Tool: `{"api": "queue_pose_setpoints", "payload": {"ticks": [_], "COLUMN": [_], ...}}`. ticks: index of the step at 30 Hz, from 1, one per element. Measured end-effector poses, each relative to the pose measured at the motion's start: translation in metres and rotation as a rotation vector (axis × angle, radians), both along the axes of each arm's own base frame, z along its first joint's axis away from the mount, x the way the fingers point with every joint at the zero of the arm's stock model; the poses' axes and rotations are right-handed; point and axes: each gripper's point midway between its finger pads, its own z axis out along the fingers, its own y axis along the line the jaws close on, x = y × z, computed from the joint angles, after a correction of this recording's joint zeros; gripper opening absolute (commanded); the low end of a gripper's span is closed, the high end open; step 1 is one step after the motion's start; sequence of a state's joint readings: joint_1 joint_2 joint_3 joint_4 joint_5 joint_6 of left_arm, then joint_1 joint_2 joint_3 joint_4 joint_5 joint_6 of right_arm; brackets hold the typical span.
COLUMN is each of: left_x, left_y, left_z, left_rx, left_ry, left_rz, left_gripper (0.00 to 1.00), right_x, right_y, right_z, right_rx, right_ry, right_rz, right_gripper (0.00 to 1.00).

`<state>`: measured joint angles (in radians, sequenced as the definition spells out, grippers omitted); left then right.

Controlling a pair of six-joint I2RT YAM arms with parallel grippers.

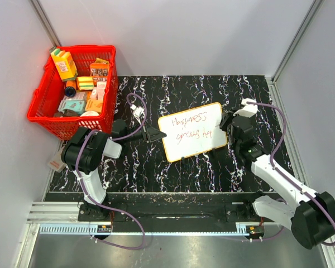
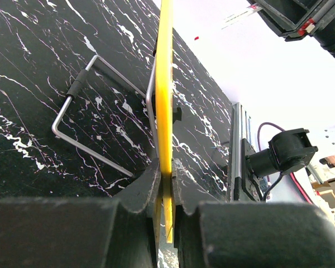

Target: Write a sentence on the whiteboard

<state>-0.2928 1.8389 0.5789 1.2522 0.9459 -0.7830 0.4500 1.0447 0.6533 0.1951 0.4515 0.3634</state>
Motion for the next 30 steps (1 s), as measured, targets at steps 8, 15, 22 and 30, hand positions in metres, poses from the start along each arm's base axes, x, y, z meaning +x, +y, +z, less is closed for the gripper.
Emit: {"api": "queue_pose_setpoints", "payload": {"ticks": [8, 15, 22, 30], "left_x": [0.0, 0.0, 0.0, 0.0], "left_y": [0.0, 0.0, 0.0, 0.0], "left_z": [0.0, 0.0, 0.0, 0.0], "left_rx": [0.0, 0.0, 0.0, 0.0], "left_ry": [0.0, 0.0, 0.0, 0.0], "left_rz": [0.0, 0.0, 0.0, -0.001], "left_gripper": [0.0, 0.0, 0.0, 0.0], "right_x": [0.008, 0.011, 0.013, 0.015], "right_y": [-0.008, -0.001, 0.005, 0.005], "right_z": [-0.02, -0.036, -0.045, -0.05], "right_rx": [-0.023, -0.024, -0.013, -0.011], "right_ry": [0.052, 0.095, 0.12, 0.128], "right_rz": [-0.028, -0.001, 0.016, 0.012], "right_gripper": [0.0, 0.0, 0.0, 0.0]}}
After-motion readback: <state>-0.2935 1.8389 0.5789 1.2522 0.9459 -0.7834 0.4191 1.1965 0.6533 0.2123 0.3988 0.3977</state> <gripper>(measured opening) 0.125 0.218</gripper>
